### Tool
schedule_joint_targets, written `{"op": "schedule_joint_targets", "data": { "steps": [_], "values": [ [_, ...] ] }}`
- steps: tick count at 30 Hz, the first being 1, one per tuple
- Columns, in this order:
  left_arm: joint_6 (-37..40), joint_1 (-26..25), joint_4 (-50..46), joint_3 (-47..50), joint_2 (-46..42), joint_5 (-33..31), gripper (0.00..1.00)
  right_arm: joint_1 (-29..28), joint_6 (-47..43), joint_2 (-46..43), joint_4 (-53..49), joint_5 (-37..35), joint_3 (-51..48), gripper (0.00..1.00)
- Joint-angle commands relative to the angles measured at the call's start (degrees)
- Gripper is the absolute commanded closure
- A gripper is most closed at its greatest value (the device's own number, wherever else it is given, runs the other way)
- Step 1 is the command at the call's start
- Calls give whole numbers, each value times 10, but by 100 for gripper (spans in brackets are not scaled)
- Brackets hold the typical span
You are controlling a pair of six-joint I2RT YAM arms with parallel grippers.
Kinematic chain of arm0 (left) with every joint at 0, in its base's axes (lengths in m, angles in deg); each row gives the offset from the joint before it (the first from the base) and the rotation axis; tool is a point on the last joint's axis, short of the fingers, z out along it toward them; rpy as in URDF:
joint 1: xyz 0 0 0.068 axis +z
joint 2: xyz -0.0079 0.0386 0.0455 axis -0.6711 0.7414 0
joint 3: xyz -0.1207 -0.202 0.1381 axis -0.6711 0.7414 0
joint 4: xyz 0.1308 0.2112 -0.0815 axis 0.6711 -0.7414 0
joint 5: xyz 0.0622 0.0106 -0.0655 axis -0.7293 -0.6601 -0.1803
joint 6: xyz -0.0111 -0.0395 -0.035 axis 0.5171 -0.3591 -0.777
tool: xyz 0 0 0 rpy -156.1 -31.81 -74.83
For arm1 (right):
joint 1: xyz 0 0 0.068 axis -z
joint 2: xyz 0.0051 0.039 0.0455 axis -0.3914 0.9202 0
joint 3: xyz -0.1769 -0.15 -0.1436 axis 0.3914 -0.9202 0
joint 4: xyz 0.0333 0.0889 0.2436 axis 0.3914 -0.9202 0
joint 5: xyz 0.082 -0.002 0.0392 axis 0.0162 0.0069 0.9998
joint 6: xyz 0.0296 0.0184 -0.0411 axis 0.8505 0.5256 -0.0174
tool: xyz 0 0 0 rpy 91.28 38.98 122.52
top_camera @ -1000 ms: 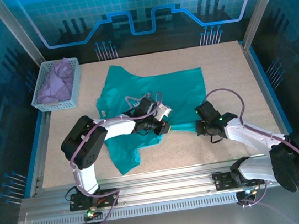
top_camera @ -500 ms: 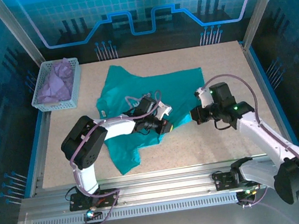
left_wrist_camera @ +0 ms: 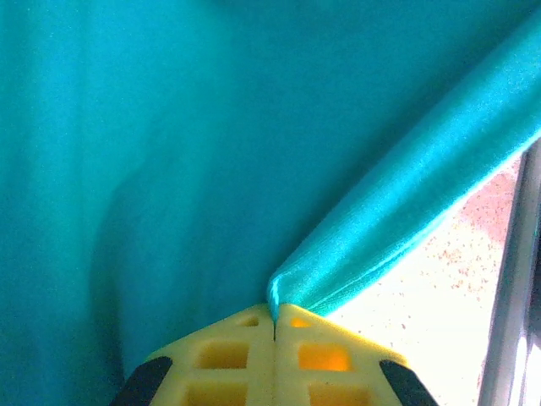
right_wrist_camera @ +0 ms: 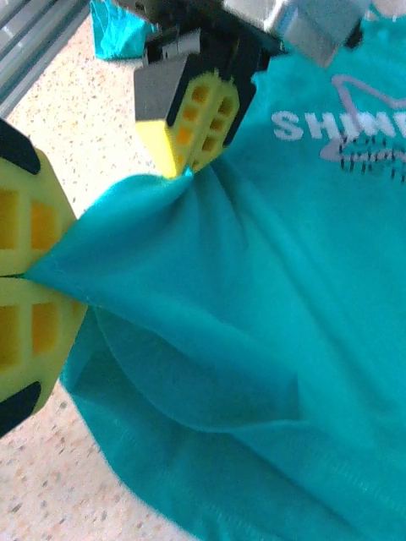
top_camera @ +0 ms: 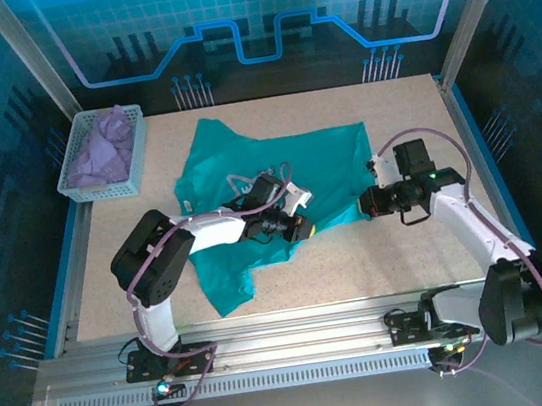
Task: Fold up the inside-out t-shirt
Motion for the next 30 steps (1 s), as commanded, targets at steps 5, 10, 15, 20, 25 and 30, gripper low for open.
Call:
{"op": "schedule_joint_targets", "data": {
  "steps": [5, 10, 15, 20, 25, 30],
  "values": [
    [-8, 2, 4, -3, -7, 19, 98, 8, 17, 61, 3, -9, 34, 100],
    [-26, 2, 1, 28, -78, -32, 61, 8, 10, 83, 15, -31, 67, 100],
    [-132, 2, -100, 113, -253, -193, 49, 7, 23, 116, 51, -15, 77, 100],
    [-325, 2, -334, 199, -405, -330, 48, 5, 24, 126, 66, -5, 79, 100],
    [-482, -28, -507, 249, -536, -399, 50, -3, 20, 120, 69, -1, 76, 100],
    [-568, -60, -589, 272, -547, -405, 49, -4, 18, 104, 79, 4, 64, 100]
  ]
}}
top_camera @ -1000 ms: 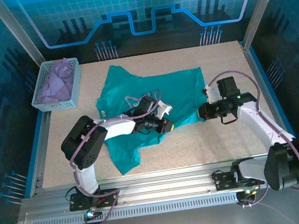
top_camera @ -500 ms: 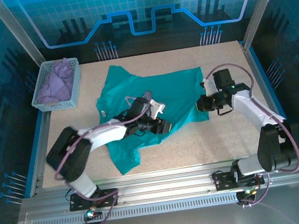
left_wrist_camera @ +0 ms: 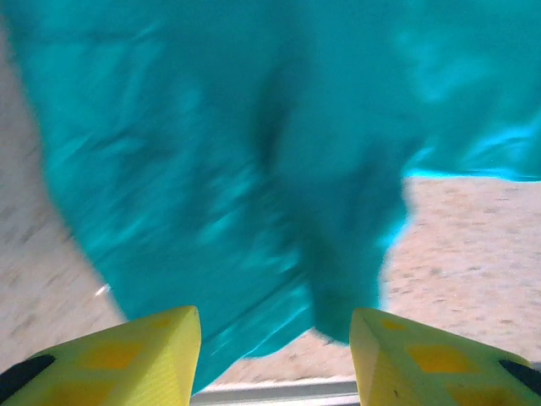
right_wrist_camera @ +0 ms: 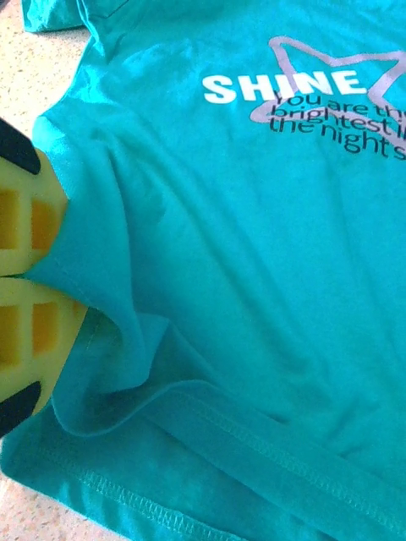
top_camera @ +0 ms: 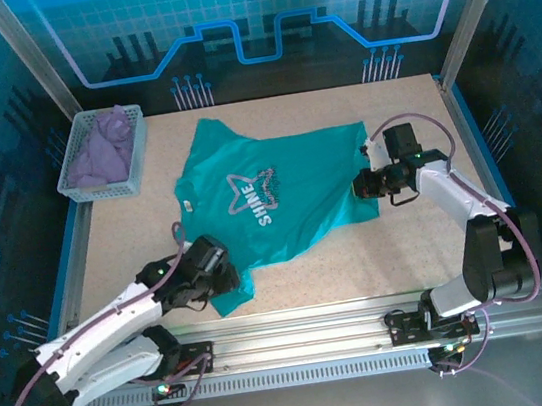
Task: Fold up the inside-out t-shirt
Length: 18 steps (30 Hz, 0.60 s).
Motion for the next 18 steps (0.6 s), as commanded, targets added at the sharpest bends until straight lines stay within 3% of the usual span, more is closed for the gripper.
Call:
{"op": "schedule_joint_targets", "data": {
  "steps": [1, 8, 18],
  "values": [
    [-95, -13, -103, 15, 3, -28, 49, -4, 0, -20, 12, 18, -1, 100],
    [-61, -19, -84, 11, 83, -3, 47, -2, -9, -28, 9, 19, -4, 100],
    [-21, -25, 51, 31, 206, 53, 60, -3, -9, -38, 7, 17, -11, 100]
  ]
}}
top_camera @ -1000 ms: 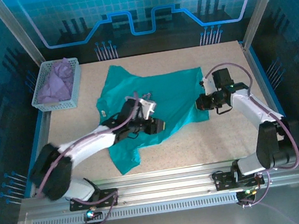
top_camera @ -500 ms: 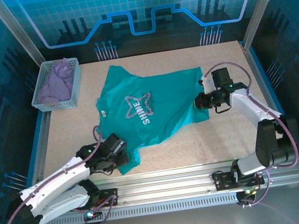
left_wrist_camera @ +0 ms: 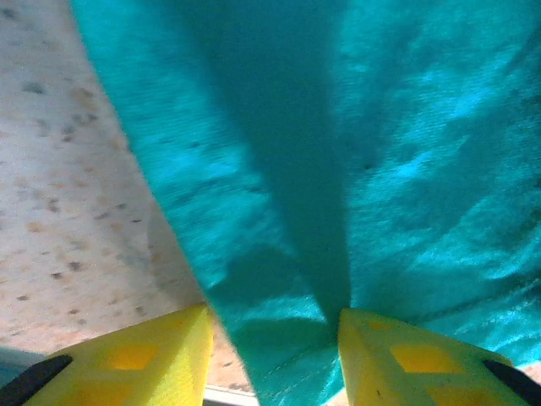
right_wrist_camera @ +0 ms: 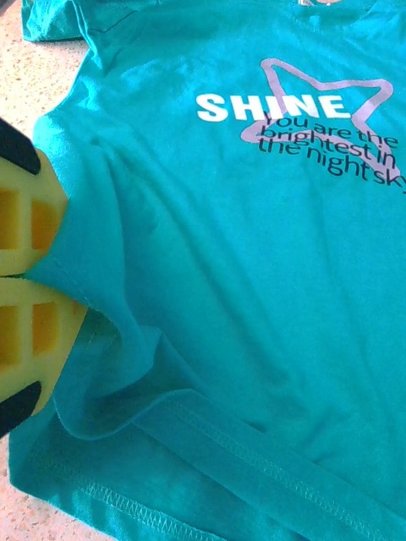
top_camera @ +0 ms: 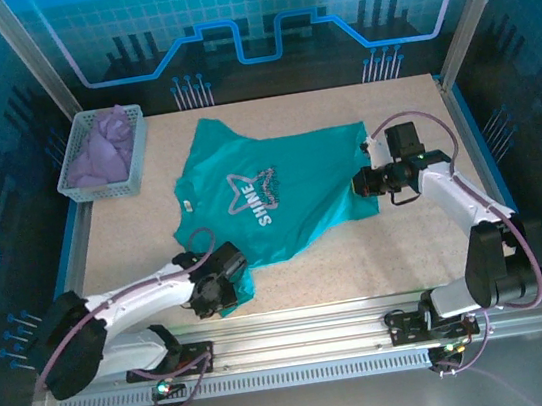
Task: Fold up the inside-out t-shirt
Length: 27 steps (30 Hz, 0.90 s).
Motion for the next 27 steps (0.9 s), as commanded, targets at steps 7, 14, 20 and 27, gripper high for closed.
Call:
{"op": "schedule_joint_targets", "data": {
  "steps": [7, 14, 20, 27],
  "values": [
    [13, -7, 84, 53, 9, 24, 91, -3, -4, -24, -3, -4, -13, 100],
    [63, 34, 56, 1, -128, -80, 100, 21, 28, -42, 48, 11, -22, 100],
    [213, 109, 116, -146, -295, -247, 100, 43, 59, -75, 86, 18, 26, 100],
    [408, 110, 142, -437, -316, -303, 100, 56, 23, -218, -31, -41, 167, 100]
  ]
}}
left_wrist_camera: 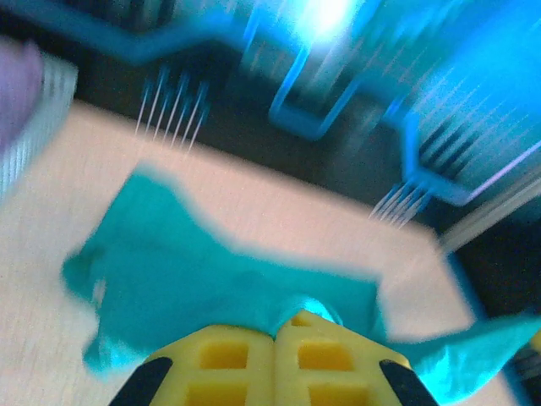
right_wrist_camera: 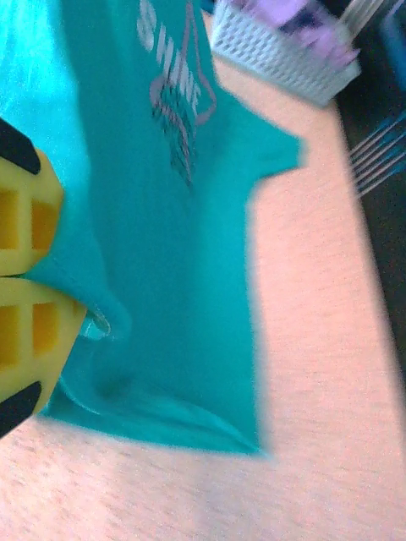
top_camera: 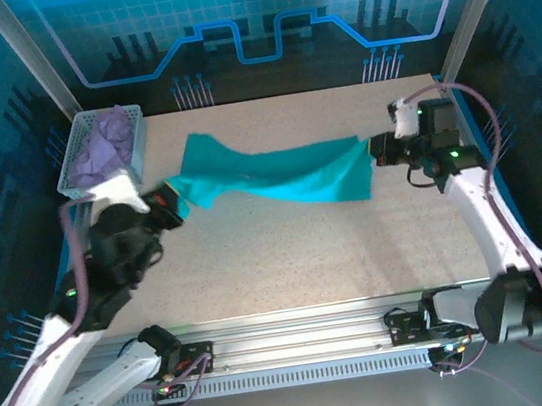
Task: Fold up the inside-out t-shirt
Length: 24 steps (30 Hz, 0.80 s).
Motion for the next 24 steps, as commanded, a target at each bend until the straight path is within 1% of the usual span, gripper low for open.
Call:
{"op": "schedule_joint_targets", "data": {
  "steps": [1, 4, 5, 7, 8, 10, 12, 15, 16, 17, 18, 19, 21, 22, 24],
  "values": [
    [134, 4, 12, -132, -4, -51, 100, 7, -23, -99, -63, -30, 87, 100],
    [180, 3, -28, -266, 24, -31, 100, 6, -37, -164, -106, -45, 147, 100],
    [193, 4, -43, -304, 35, -15, 100, 6, -41, -183, -120, -46, 166, 100],
    [210, 4, -57, -358, 55, 10, 100, 6, -46, -207, -147, -48, 212, 100],
    [221, 4, -58, -375, 65, 13, 100, 6, -49, -216, -160, -47, 233, 100],
    [250, 3, -62, -401, 94, -13, 100, 7, -52, -225, -177, -46, 264, 100],
    [275, 2, -70, -419, 132, -54, 100, 7, -54, -225, -178, -46, 275, 100],
    [293, 10, -49, -415, 174, -74, 100, 7, -63, -200, -172, -54, 271, 100],
    [292, 23, -47, -416, 187, -69, 100, 6, -67, -189, -165, -57, 265, 100],
    [285, 48, -48, -417, 203, -54, 100, 6, -70, -177, -151, -64, 253, 100],
    [268, 83, -52, -418, 221, -27, 100, 6, -74, -162, -131, -73, 241, 100],
    [250, 121, -57, -418, 235, 5, 100, 6, -79, -145, -119, -81, 236, 100],
    [205, 201, -66, -420, 272, 92, 100, 7, -89, -98, -102, -92, 243, 100],
    [194, 221, -65, -419, 287, 113, 100, 8, -92, -78, -95, -92, 248, 100],
    [189, 246, -51, -415, 311, 141, 100, 8, -96, -41, -78, -89, 262, 100]
  ]
}}
